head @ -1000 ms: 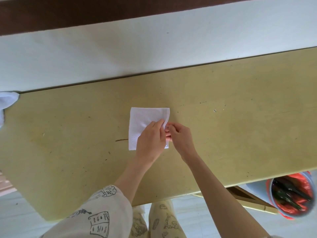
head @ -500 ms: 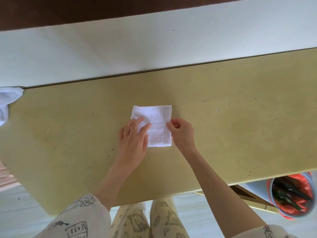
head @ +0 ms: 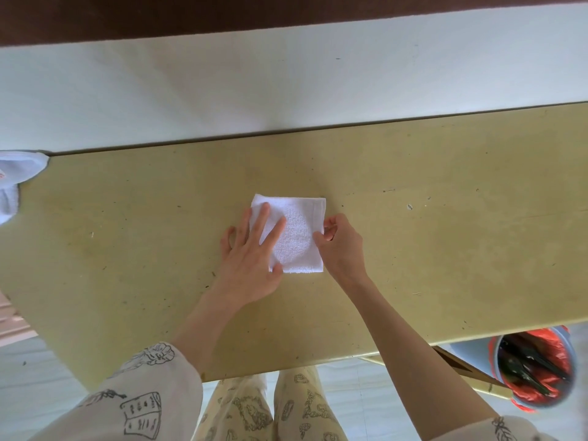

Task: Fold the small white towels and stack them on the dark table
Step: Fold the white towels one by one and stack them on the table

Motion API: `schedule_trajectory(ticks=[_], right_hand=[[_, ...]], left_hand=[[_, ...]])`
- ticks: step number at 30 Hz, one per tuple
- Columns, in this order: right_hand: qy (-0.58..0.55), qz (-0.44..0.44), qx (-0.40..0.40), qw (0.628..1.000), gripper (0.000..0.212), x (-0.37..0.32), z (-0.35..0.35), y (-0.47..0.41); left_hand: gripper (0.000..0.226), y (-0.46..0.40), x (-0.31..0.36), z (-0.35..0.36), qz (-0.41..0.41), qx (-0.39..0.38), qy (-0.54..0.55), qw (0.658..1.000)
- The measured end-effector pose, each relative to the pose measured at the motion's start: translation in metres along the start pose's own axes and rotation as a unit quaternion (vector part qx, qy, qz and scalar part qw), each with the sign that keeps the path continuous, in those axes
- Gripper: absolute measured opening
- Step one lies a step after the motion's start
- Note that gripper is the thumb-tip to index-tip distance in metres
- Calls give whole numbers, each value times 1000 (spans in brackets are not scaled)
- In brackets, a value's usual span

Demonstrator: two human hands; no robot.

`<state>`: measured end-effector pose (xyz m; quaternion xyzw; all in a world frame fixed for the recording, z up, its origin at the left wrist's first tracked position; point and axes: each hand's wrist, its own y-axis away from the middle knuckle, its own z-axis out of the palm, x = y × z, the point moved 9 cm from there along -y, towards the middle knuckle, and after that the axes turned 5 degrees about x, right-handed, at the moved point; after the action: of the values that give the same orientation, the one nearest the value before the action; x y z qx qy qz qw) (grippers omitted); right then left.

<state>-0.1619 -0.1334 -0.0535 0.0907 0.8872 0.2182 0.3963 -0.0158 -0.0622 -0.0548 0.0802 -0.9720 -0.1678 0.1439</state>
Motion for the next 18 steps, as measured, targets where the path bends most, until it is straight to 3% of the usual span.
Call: schedule_trajectory(ticks=[3, 5, 8, 10, 18], right_hand=[[22, -13, 24, 999, 22, -2, -2, 3], [79, -78, 81, 991, 36, -13, -8, 8], [208, -273, 134, 930, 43, -40, 5, 21], [281, -326, 111, 896, 45, -39, 25, 21], [313, -301, 60, 899, 57, -13, 39, 1]], left_hand=[[88, -8, -1, -1, 5, -29, -25, 999], [93, -13, -1, -3, 16, -40, -38, 998], [97, -21, 1, -5, 35, -53, -52, 997], [99, -24, 0, -5, 45, -61, -53, 996], [108, -28, -25, -1, 102, -52, -28, 993]])
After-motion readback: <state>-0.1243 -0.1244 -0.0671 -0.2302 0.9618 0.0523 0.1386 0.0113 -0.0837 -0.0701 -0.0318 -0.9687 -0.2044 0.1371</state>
